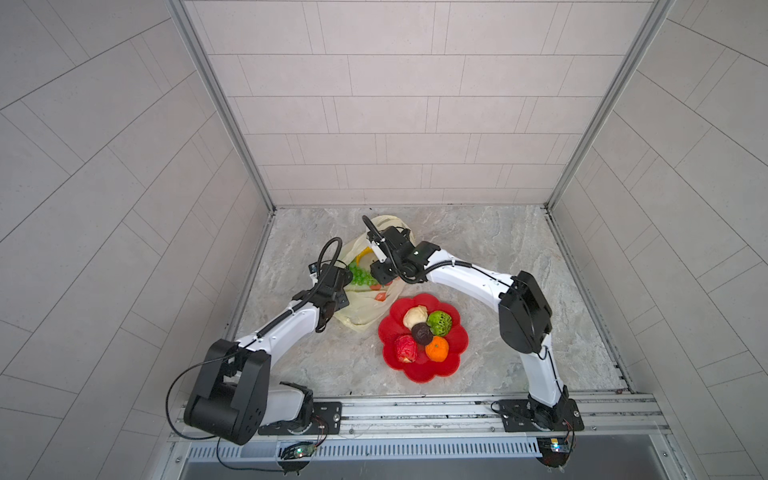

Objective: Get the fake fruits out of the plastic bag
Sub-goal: 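Close the right gripper on the red strawberry and lift it, then carry the strawberry with the right gripper to the plate's near edge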

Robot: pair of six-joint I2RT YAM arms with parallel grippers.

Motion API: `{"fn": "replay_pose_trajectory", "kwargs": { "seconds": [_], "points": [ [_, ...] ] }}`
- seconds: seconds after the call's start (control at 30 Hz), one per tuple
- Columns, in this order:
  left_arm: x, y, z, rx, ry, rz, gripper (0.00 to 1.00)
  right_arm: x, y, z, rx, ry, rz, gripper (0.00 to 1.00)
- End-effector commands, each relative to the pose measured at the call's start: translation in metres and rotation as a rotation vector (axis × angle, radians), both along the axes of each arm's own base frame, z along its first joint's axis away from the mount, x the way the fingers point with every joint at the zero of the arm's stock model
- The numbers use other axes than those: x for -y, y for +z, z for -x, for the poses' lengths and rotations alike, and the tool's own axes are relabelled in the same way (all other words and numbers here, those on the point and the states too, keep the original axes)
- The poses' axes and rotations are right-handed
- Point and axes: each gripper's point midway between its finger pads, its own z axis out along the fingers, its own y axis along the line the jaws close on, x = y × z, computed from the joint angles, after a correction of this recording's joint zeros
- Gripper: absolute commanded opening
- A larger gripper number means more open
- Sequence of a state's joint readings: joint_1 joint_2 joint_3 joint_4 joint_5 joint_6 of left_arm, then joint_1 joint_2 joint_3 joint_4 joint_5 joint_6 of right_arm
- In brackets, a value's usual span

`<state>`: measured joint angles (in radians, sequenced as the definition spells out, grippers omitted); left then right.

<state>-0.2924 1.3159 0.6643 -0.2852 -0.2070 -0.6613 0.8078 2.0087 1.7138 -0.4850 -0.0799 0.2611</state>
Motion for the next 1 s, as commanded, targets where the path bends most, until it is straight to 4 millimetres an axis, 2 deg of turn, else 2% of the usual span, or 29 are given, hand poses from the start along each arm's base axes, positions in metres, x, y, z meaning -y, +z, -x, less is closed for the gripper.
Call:
{"fn": "replay_pose_trajectory", "kwargs": {
  "seconds": [0.0, 0.2, 0.37, 0.53, 0.97],
  "points": [
    [-0.002, 0.009, -0.002, 0.025, 0.010, 0.006, 0.00, 0.007, 0.046, 0.018, 0.114, 0.012, -0.078, 0.50],
    [-0.002, 0.009, -0.002, 0.025, 0.011, 0.006, 0.00, 0.032, 0.064, 0.073, 0.198, 0.056, -0.086, 0.50],
    [-0.005, 0.006, -0.002, 0.022, 0.018, -0.008, 0.00, 0.050, 0.066, 0.119, 0.257, 0.090, -0.089, 0.50],
    [-0.005, 0.004, -0.003, 0.021, 0.018, -0.009, 0.00, 0.063, 0.055, 0.157, 0.280, 0.120, -0.087, 0.50],
    [-0.006, 0.005, -0.003, 0.032, 0.020, -0.015, 0.00, 0.082, 0.015, 0.222, 0.266, 0.180, -0.101, 0.50]
  ]
}}
